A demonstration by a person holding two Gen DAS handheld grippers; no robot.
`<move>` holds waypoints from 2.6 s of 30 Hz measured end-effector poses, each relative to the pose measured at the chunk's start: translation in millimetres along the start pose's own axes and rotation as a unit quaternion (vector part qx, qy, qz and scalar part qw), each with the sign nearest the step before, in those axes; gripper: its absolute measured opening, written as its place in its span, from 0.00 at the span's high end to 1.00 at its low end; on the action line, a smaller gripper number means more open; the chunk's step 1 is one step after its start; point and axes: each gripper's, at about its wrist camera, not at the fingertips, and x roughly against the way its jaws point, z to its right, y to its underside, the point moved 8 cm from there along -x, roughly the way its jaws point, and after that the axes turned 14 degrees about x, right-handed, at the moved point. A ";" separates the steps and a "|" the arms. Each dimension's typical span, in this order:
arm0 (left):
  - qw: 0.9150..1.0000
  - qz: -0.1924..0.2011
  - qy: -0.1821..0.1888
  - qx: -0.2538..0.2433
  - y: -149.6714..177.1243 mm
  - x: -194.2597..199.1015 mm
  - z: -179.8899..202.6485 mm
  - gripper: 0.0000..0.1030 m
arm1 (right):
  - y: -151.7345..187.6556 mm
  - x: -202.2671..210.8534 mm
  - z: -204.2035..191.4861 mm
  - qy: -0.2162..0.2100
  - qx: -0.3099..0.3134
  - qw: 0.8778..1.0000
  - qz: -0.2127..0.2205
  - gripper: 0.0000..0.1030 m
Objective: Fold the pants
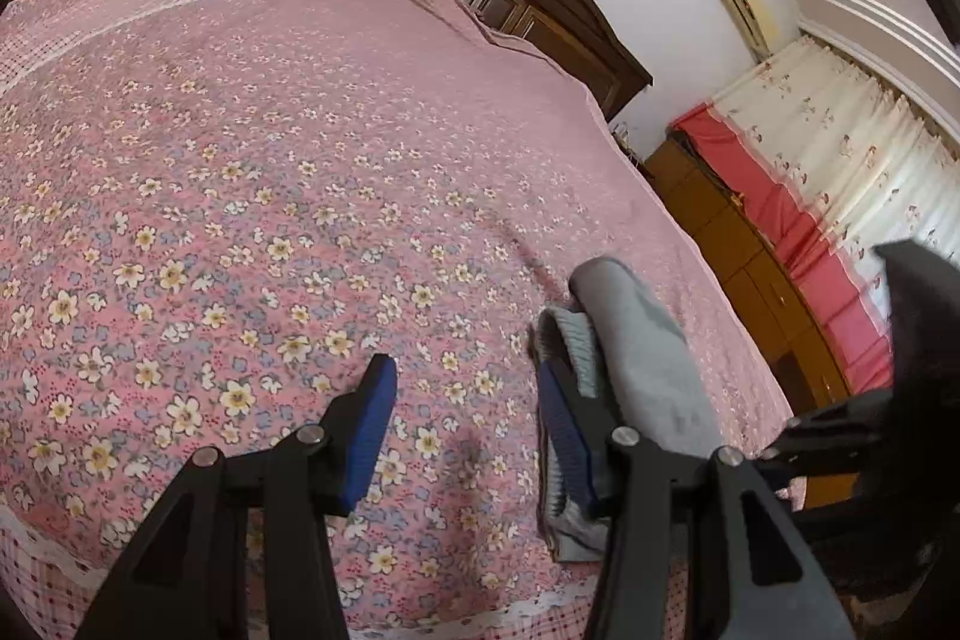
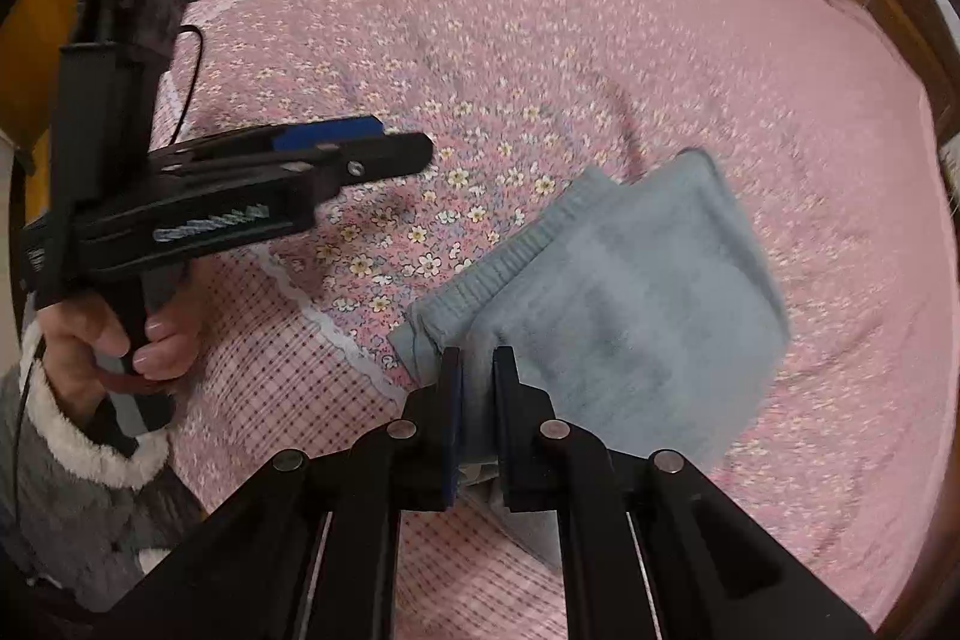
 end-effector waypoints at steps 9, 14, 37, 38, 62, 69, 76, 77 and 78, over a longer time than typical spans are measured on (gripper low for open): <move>1.000 -0.009 -0.001 0.002 -4.4 -2.1 -3.7 0.50 | -13.0 17.9 -13.2 0.018 0.037 0.998 0.041 0.89; 1.000 -0.014 -0.008 0.003 -3.1 -10.5 -4.1 0.50 | -14.8 33.5 -11.9 0.010 0.034 0.998 0.060 0.89; 0.991 -0.031 0.017 -0.129 54.2 4.0 103.2 0.50 | 61.0 85.0 31.6 -0.102 -0.110 0.978 0.146 0.68; 0.988 -0.046 0.017 -0.148 68.6 -5.0 108.7 0.50 | 69.2 80.9 40.6 -0.097 -0.123 0.979 0.134 0.68; 0.983 -0.070 0.026 -0.168 58.5 1.3 149.2 0.56 | 120.3 52.9 77.3 -0.146 -0.224 0.958 0.107 0.68; 0.969 -0.129 -0.072 -0.198 81.2 -63.2 96.1 0.60 | 152.7 55.8 74.6 -0.137 -0.225 0.962 0.075 0.68; 0.977 -0.100 -0.027 -0.186 55.5 -35.8 127.2 0.60 | 187.0 62.9 75.9 -0.143 -0.248 0.956 0.065 0.68; 0.977 -0.100 -0.014 -0.187 53.4 -40.1 135.4 0.60 | 187.5 62.7 75.1 -0.144 -0.250 0.955 0.065 0.68; 0.977 -0.103 -0.008 -0.188 51.8 -45.7 138.9 0.60 | 186.8 63.0 75.6 -0.144 -0.251 0.955 0.065 0.68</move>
